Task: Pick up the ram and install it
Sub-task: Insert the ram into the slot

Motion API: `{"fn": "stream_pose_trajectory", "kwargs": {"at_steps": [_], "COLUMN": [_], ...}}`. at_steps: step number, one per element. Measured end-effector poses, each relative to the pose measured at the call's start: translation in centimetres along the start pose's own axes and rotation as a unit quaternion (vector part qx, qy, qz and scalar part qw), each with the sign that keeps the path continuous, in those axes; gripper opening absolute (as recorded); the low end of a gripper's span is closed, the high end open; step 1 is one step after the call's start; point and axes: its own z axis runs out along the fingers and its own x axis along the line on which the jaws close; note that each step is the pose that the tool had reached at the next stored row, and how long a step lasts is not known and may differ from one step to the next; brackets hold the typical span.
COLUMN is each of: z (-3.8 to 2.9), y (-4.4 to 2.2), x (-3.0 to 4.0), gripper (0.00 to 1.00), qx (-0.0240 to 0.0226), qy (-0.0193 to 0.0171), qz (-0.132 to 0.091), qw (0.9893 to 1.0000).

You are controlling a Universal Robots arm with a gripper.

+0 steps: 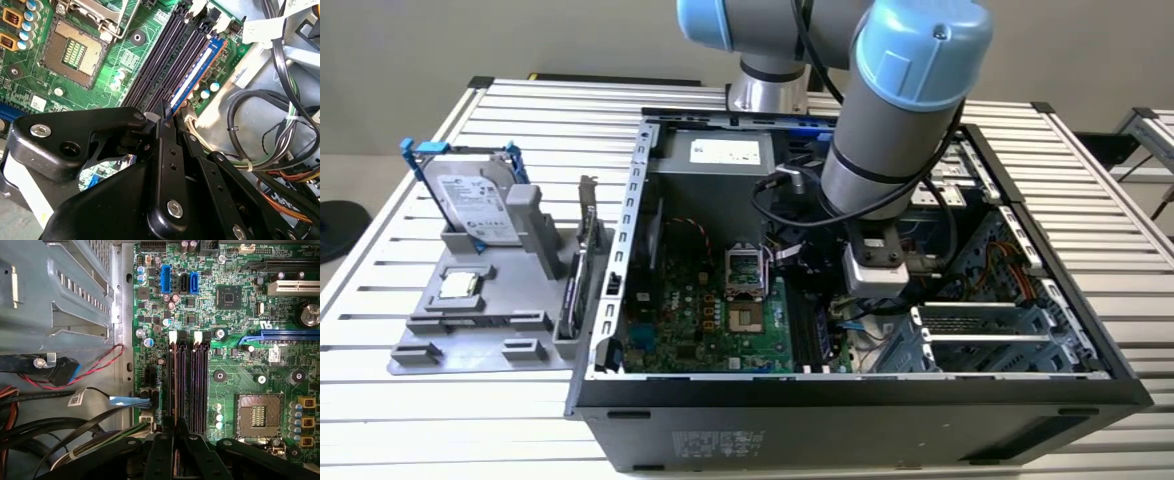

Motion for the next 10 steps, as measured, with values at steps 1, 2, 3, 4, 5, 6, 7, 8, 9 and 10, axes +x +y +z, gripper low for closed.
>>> {"fn": "stream_pose_trajectory", "kwargs": {"at_steps": [1, 2, 3, 4, 5, 6, 7, 8, 9, 10], "z": [0.01, 0.01, 0.02, 0.05, 0.06, 0.06, 0.06, 0.06, 0.06, 0.06], "y": [0.00, 0.00, 0.00, -0.01, -0.01, -0.01, -0.01, -0.01, 0.00, 0.00], "x": [0.00, 0.00, 0.00, 0.01, 0.00, 0.00, 0.00, 0.00, 0.00, 0.00], "gripper": [0.00, 0.00, 0.00, 0.00, 0.00, 0.00, 0.00, 0.00, 0.00, 0.00], "qx": [0.0000, 0.0000, 0.0000, 0.0002, 0.0001, 0.0001, 0.0001, 0.0001, 0.0001, 0.0000], "qy": [-0.0001, -0.0002, -0.0003, -0.0002, -0.0002, -0.0003, -0.0003, -0.0003, -0.0003, -0.0003], "qz": [0.000, 0.000, 0.000, 0.000, 0.000, 0.000, 0.000, 0.000, 0.000, 0.000], "qw": [1.0000, 1.0000, 1.0000, 1.0000, 1.0000, 1.0000, 1.0000, 1.0000, 1.0000, 1.0000]}}
